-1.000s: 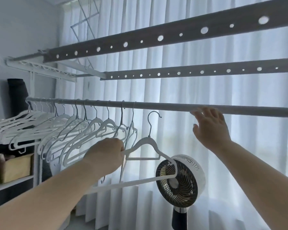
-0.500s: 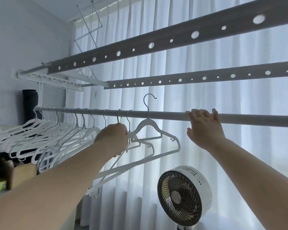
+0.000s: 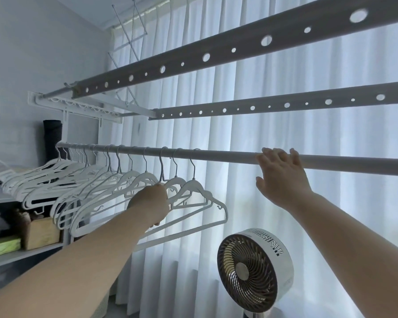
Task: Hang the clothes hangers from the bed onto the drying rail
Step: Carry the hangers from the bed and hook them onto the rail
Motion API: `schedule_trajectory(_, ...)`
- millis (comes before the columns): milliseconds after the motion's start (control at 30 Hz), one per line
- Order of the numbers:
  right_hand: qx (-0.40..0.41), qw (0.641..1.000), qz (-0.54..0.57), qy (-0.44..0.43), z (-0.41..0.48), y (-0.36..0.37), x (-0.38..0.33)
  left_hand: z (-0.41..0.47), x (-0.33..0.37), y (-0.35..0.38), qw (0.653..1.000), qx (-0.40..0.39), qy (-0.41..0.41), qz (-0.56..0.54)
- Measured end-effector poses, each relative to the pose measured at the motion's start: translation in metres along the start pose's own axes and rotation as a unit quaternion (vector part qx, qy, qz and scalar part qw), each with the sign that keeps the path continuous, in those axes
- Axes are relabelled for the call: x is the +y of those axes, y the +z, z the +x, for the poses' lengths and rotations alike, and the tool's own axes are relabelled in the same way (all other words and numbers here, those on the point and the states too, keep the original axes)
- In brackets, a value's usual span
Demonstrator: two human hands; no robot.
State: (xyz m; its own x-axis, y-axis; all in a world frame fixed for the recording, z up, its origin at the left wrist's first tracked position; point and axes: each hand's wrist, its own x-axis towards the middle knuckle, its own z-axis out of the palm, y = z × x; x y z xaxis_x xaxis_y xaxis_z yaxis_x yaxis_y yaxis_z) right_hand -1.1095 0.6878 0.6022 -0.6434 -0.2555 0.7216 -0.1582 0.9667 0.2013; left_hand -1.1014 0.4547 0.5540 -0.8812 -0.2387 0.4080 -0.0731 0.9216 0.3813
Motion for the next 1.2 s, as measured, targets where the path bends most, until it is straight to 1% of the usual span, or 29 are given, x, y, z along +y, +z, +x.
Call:
schedule_trajectory(167, 0.020, 1.000, 0.018, -0.005, -0.003, 0.003, 0.001, -0.005, -0.001, 0.000, 1.000, -0.003, -0.013, 0.021)
schedule_trajectory(233, 0.035, 0.999, 0.033, -0.006, -0.004, 0.006, -0.001, -0.011, 0.000, -0.004, 1.000, 0.008, -0.008, 0.026)
schedule_trajectory(300, 0.068, 0.996, 0.064, -0.013, -0.004, 0.011, -0.006, -0.021, 0.001, -0.010, 0.999, 0.034, 0.008, 0.017)
schedule_trajectory(400, 0.130, 0.982, 0.136, -0.029, -0.003, 0.019, -0.022, -0.046, -0.006, -0.019, 0.993, 0.106, 0.041, -0.019)
schedule_trajectory(467, 0.151, 0.971, 0.179, -0.055, -0.003, 0.024, -0.043, -0.066, -0.019, -0.022, 0.987, 0.149, 0.053, -0.039)
schedule_trajectory(533, 0.171, 0.958, 0.204, -0.105, -0.006, 0.026, -0.070, -0.091, -0.038, -0.025, 0.983, 0.169, 0.054, -0.045)
schedule_trajectory(633, 0.173, 0.935, 0.272, -0.150, -0.017, 0.014, -0.114, -0.134, -0.075, -0.034, 0.981, 0.184, 0.026, -0.053)
schedule_trajectory(700, 0.159, 0.920, 0.316, -0.168, -0.032, 0.001, -0.141, -0.168, -0.104, -0.042, 0.979, 0.190, -0.012, -0.065)
schedule_trajectory(767, 0.143, 0.904, 0.342, -0.211, -0.049, -0.015, -0.165, -0.205, -0.136, -0.053, 0.976, 0.193, -0.066, -0.079)
schedule_trajectory(800, 0.117, 0.895, 0.364, -0.228, -0.058, -0.024, -0.179, -0.225, -0.153, -0.058, 0.974, 0.190, -0.092, -0.081)
schedule_trajectory(867, 0.034, 0.878, 0.412, -0.240, -0.075, -0.042, -0.212, -0.271, -0.186, -0.066, 0.967, 0.182, -0.154, -0.085)
schedule_trajectory(933, -0.035, 0.865, 0.432, -0.251, -0.094, -0.055, -0.253, -0.322, -0.220, -0.076, 0.953, 0.176, -0.231, -0.084)
schedule_trajectory(1000, -0.089, 0.847, 0.441, -0.282, -0.123, -0.071, -0.302, -0.384, -0.253, -0.089, 0.930, 0.189, -0.304, -0.085)
schedule_trajectory(1067, -0.129, 0.820, 0.458, -0.318, -0.160, -0.087, -0.357, -0.453, -0.287, -0.106, 0.906, 0.202, -0.366, -0.062)
schedule_trajectory(1100, -0.146, 0.804, 0.466, -0.339, -0.181, -0.095, -0.385, -0.491, -0.305, -0.113, 0.889, 0.208, -0.404, -0.052)
schedule_trajectory(1200, -0.197, 0.756, 0.480, -0.400, -0.254, -0.121, -0.465, -0.607, -0.346, -0.130, 0.822, 0.219, -0.524, -0.040)
